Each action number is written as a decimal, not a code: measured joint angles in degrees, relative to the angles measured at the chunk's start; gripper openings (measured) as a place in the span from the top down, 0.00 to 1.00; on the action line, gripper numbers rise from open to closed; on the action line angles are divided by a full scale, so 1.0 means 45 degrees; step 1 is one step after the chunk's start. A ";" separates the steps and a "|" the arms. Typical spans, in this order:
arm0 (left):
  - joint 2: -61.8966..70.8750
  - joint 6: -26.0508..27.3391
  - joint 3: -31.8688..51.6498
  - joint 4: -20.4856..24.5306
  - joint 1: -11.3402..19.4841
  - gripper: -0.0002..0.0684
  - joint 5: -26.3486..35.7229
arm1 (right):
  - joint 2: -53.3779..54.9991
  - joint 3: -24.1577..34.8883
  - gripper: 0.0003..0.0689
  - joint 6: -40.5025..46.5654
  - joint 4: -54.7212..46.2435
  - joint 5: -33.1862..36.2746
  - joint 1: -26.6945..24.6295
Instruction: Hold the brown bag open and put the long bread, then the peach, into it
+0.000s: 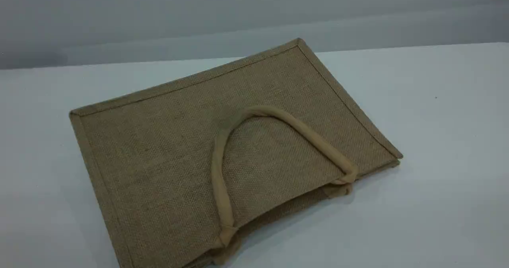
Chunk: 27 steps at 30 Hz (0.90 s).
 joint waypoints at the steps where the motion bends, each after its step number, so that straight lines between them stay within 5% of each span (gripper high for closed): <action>1: -0.0064 0.0000 0.0000 0.0000 0.0000 0.16 0.0000 | 0.0000 0.0000 0.15 0.0000 0.0000 0.0000 0.0000; 27: -0.0259 0.0000 0.0000 0.0004 -0.0012 0.16 -0.0011 | 0.0006 0.0000 0.15 0.0000 0.0157 0.0000 0.0000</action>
